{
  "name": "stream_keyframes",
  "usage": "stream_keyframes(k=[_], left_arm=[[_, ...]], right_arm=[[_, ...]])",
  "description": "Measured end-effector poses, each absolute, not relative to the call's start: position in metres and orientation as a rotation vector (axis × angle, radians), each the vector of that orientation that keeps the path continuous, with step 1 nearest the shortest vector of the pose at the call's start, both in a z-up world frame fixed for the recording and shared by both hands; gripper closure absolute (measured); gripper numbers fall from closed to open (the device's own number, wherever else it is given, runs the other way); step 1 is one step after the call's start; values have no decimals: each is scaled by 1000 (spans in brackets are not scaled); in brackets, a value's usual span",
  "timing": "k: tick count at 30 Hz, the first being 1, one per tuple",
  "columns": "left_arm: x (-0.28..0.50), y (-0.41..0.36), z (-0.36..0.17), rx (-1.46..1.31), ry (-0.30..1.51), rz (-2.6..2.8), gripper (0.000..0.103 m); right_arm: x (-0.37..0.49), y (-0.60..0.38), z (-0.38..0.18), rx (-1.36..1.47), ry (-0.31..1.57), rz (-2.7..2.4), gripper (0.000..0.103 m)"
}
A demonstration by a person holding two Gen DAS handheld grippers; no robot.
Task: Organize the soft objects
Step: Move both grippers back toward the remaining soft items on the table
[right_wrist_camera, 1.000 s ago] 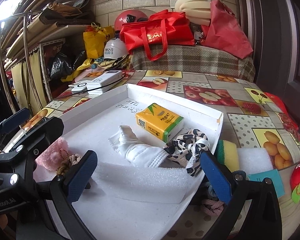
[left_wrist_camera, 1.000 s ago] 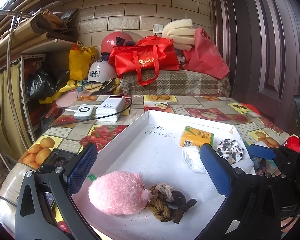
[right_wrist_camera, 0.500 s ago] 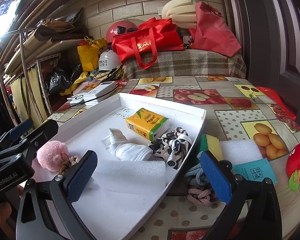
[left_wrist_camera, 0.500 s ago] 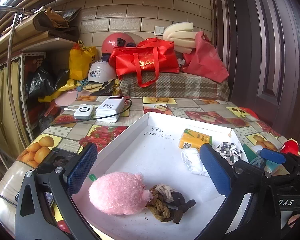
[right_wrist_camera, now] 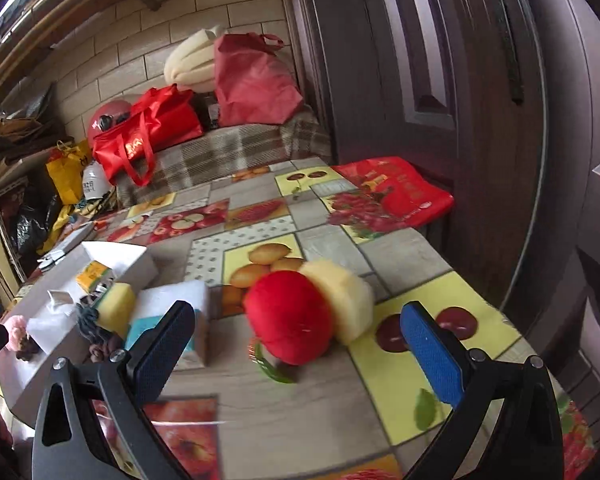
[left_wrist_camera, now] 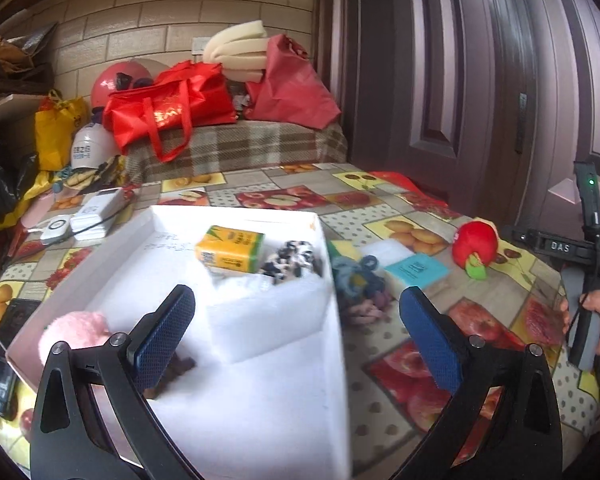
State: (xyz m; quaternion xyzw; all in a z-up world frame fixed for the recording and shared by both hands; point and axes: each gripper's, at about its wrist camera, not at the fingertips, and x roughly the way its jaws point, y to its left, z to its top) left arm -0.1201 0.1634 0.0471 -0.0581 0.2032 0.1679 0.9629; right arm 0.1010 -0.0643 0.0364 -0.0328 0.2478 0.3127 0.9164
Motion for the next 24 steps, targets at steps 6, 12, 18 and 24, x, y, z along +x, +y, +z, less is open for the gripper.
stream_keyframes(k=[6, 12, 18, 24], left_arm=[[-98, 121, 47, -48, 443, 259, 0], [-127, 130, 53, -97, 335, 337, 0], [-136, 146, 51, -162, 332, 363, 0], [-136, 146, 49, -167, 337, 352, 0]], right_arm=[[82, -38, 31, -185, 579, 812, 0], [52, 54, 39, -318, 495, 946, 0], [38, 112, 10, -494, 557, 1070, 30], [29, 124, 0, -551, 606, 1106, 67]])
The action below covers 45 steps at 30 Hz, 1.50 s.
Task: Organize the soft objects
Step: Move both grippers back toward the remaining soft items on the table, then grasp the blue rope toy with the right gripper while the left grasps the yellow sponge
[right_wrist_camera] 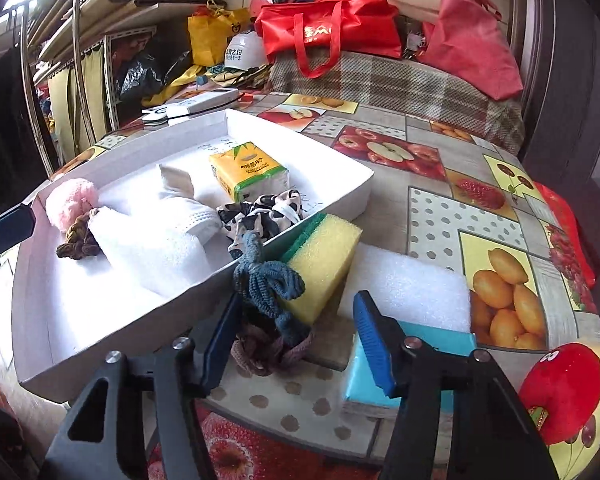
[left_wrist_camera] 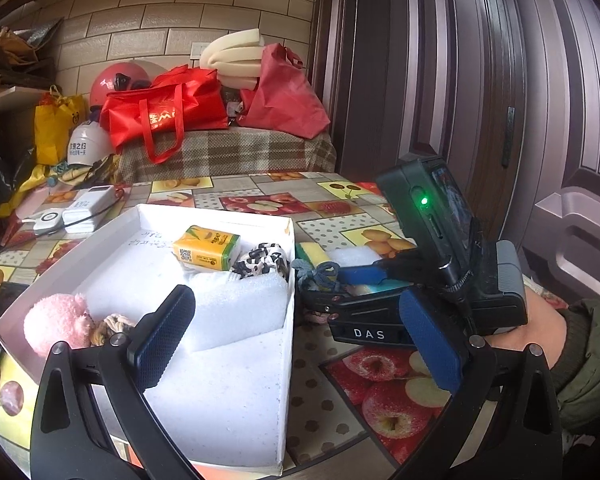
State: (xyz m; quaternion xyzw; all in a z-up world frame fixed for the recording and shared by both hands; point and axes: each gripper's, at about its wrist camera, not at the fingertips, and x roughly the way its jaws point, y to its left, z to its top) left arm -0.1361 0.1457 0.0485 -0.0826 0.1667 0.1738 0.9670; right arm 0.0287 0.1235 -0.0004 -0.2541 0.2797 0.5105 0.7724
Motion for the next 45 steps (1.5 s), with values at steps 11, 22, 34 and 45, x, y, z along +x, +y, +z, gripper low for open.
stream_keyframes(k=[11, 22, 34, 45], left_arm=[[-102, 123, 43, -122, 442, 247, 0], [-46, 100, 26, -161, 639, 151, 1], [43, 10, 21, 203, 708, 28, 1], [53, 27, 18, 110, 735, 29, 3]], right_arm=[[55, -12, 18, -289, 696, 1038, 95], [94, -101, 13, -37, 816, 982, 90], [101, -90, 10, -70, 842, 987, 79], [124, -99, -1, 29, 916, 1039, 87]])
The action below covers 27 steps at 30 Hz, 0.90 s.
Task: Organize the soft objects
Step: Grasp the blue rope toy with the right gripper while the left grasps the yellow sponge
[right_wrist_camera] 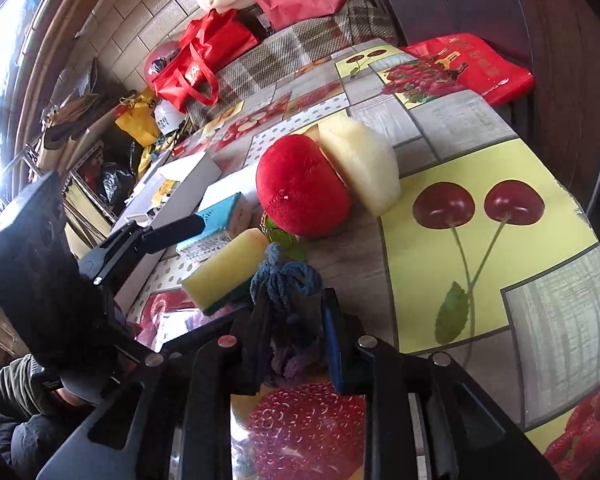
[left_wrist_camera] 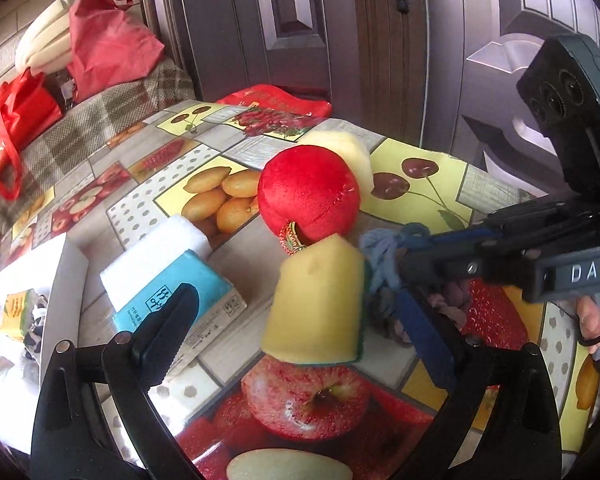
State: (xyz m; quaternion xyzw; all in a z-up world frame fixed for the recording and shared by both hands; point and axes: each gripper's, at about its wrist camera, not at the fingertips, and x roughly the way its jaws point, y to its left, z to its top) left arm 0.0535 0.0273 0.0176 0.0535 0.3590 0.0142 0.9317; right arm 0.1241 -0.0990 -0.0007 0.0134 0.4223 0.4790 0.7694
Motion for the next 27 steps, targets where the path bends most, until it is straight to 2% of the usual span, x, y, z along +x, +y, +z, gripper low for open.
stream_keyframes(k=[2, 6, 9, 10, 12, 16, 20, 27], left_arm=[[56, 29, 16, 102, 752, 25, 3], [63, 12, 10, 182, 779, -4, 14], [66, -1, 7, 244, 787, -19, 15], [68, -2, 6, 248, 794, -24, 19], [70, 1, 6, 217, 801, -47, 67], [65, 14, 11, 146, 777, -49, 68], [38, 29, 26, 63, 668, -50, 69], [-36, 53, 45, 25, 487, 36, 68]], right_arm=[[125, -113, 1, 36, 898, 992, 88], [130, -134, -5, 91, 922, 959, 88], [127, -132, -6, 94, 930, 976, 88], [127, -131, -5, 84, 927, 975, 88], [126, -131, -5, 84, 929, 973, 88], [126, -144, -2, 140, 893, 944, 88], [118, -168, 11, 250, 773, 941, 91], [79, -148, 45, 199, 584, 1003, 91]])
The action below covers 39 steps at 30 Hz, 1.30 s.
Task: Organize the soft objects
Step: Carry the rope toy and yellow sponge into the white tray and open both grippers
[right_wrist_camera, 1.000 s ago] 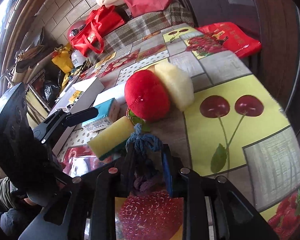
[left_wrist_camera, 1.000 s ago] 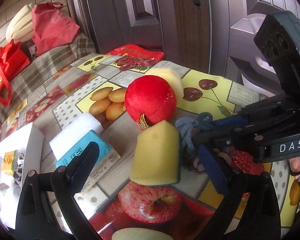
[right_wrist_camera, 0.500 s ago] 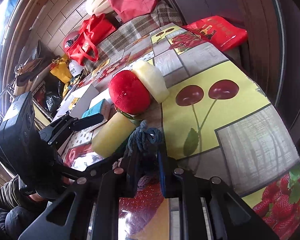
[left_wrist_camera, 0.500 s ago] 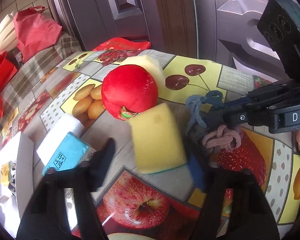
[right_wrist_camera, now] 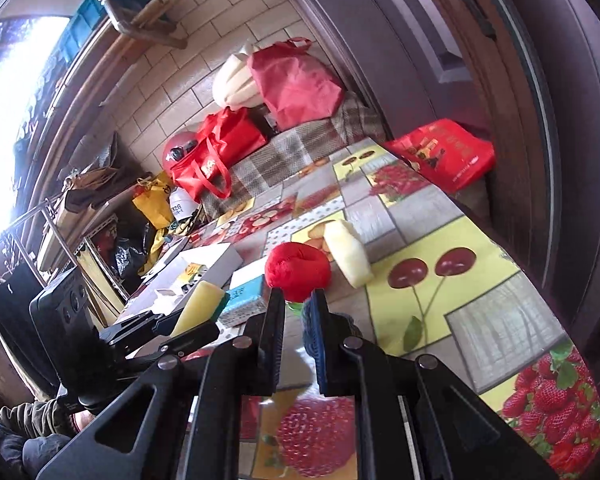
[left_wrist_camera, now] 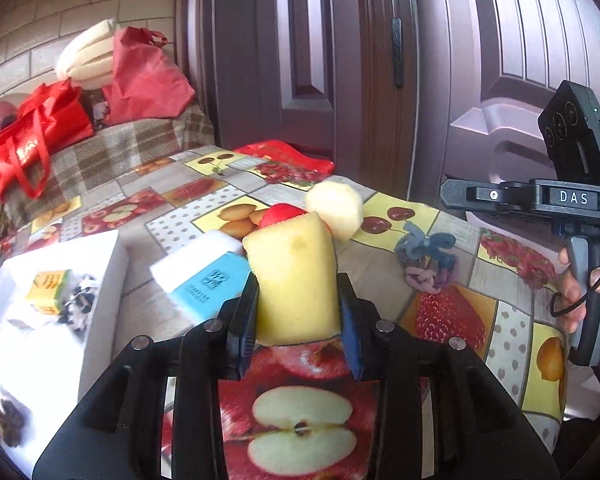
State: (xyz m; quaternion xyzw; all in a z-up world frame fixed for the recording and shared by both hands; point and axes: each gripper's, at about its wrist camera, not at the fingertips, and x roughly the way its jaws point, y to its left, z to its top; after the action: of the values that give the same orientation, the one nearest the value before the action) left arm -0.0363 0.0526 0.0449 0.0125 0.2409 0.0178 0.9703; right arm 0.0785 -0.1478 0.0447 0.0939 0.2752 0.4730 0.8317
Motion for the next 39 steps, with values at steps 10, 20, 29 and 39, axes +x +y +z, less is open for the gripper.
stream_keyframes(k=[10, 20, 29, 39], left_arm=[[-73, 89, 48, -79, 426, 102, 68], [-83, 84, 50, -62, 393, 102, 68], [-106, 100, 54, -42, 327, 203, 68], [-154, 193, 58, -153, 276, 458, 67]], right_arm=[[72, -122, 45, -21, 603, 862, 26], [57, -40, -10, -483, 775, 849, 21], [26, -54, 37, -262, 532, 966, 80], [11, 25, 70, -85, 452, 1130, 79]])
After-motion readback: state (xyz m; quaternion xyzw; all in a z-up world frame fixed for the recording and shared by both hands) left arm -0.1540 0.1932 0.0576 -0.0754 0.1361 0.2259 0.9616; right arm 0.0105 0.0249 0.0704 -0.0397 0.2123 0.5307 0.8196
